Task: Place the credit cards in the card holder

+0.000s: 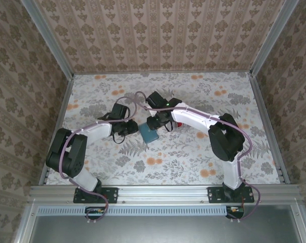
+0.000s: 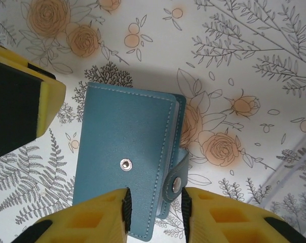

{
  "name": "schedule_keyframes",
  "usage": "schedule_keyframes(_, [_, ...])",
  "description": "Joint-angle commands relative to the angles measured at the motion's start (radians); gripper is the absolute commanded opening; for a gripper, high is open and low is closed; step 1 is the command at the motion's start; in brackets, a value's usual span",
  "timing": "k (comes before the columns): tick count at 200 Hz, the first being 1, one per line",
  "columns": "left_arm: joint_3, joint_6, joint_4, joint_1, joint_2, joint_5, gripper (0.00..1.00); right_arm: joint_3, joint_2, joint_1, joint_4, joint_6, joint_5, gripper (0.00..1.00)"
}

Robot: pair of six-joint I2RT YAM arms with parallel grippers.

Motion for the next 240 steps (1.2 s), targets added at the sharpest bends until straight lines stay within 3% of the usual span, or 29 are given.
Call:
schedule_keyframes(1, [0.026, 0.022, 0.0, 0.001, 0.025, 0.023, 0.25, 0.033, 0.03, -0.003, -0.077, -0.024, 0.049, 0.34])
schedule_keyframes(191, [0.017, 0.011, 0.016, 0.001, 0.057, 0.031, 0.26, 0.085, 0.106, 0.0, -0.09, -0.024, 0.03, 0.27])
schedule_keyframes(208, [0.016, 0.013, 0.013, 0.001, 0.057, 0.03, 0.26, 0.08, 0.103, -0.002, -0.087, -0.021, 0.032, 0.18])
schedule_keyframes(240, [0.011, 0.009, 0.02, 0.001, 0.057, 0.031, 0.26, 0.075, 0.088, -0.004, -0.083, -0.018, 0.021, 0.12])
